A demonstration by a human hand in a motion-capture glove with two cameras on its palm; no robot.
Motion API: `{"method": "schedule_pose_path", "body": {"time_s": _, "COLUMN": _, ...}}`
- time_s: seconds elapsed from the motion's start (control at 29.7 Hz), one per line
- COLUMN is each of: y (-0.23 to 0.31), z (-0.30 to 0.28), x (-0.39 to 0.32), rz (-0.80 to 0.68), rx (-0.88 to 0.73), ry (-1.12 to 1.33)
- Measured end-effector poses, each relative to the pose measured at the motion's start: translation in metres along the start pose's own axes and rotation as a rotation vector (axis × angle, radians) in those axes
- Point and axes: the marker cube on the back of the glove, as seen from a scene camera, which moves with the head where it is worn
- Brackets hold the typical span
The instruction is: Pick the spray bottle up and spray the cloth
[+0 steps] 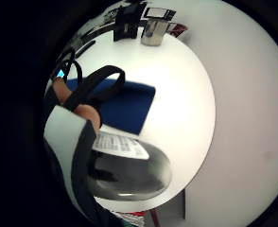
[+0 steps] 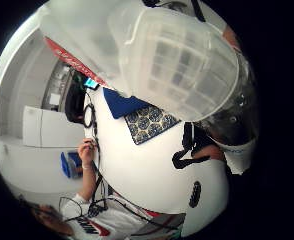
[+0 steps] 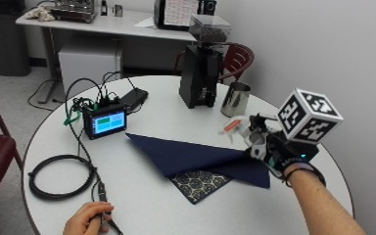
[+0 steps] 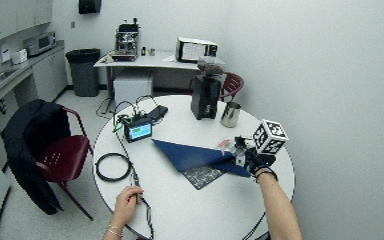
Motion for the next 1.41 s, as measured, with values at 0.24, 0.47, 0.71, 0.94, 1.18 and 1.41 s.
{"method": "schedule_pose_path", "body": {"time_s": 0.24, "y": -0.003, "z": -0.016, "x": -0.010, "rz": -0.004, "rx": 0.024, "ry": 0.022}}
{"method": "schedule_pose_path", "body": {"time_s": 0.47, "y": 0.012, "z": 0.014, "x": 0.000, "rz": 0.016, "rx": -0.010, "ry": -0.103}}
{"method": "schedule_pose_path", "body": {"time_s": 0.71, "y": 0.009, "z": -0.016, "x": -0.059, "rz": -0.087, "rx": 0.090, "ry": -0.517}}
{"method": "schedule_pose_path", "body": {"time_s": 0.94, "y": 0.004, "z": -0.007, "x": -0.132, "rz": -0.235, "rx": 0.100, "ry": -0.773}}
{"method": "schedule_pose_path", "body": {"time_s": 1.18, "y": 0.000, "z": 0.025, "x": -0.177, "rz": -0.290, "rx": 0.045, "ry": -0.956}}
{"method": "schedule_pose_path", "body": {"time_s": 1.41, "y": 0.001, "z": 0.068, "x": -0.186, "rz": -0.290, "rx": -0.004, "ry": -1.027}}
